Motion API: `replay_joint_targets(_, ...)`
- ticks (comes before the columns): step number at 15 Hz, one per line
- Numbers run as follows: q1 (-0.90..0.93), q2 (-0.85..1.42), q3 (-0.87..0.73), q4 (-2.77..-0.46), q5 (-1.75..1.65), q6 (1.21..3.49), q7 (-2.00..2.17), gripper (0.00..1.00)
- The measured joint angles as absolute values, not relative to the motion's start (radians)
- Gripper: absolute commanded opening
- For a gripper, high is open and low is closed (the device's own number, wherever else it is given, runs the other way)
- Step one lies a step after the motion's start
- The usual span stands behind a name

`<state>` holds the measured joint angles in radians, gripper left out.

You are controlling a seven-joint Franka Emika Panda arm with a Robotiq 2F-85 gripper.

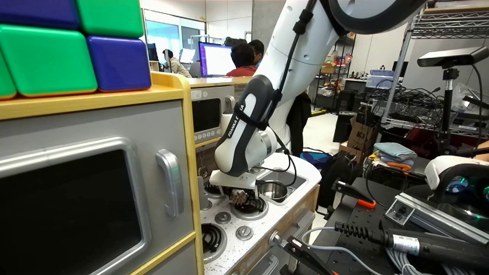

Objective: Remove the brown object from the stove and put it inside the silver pot in the sink

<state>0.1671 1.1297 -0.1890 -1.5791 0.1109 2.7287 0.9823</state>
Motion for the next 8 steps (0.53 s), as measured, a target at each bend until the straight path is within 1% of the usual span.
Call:
replay_joint_targets(1,0.167,1.124,-0.190,-1.579,0.111,2.729,0.981,0.20)
replay_joint_targets(3,0.166,1.094,-0.210,-1.582,0.109,2.729,0.977,0.04)
replay_joint_targets(4,0.164,1.075,-0.228,-1.587,0.109,2.729,0.975,0.01)
replay_joint_targets(5,0.165,1.052,-0.245,-1.607,0.106,2.734,0.975,0.00)
replay_joint_targets(8,0.154,1.009,-0.304,-1.651,0.106,2.713,0.975,0.03)
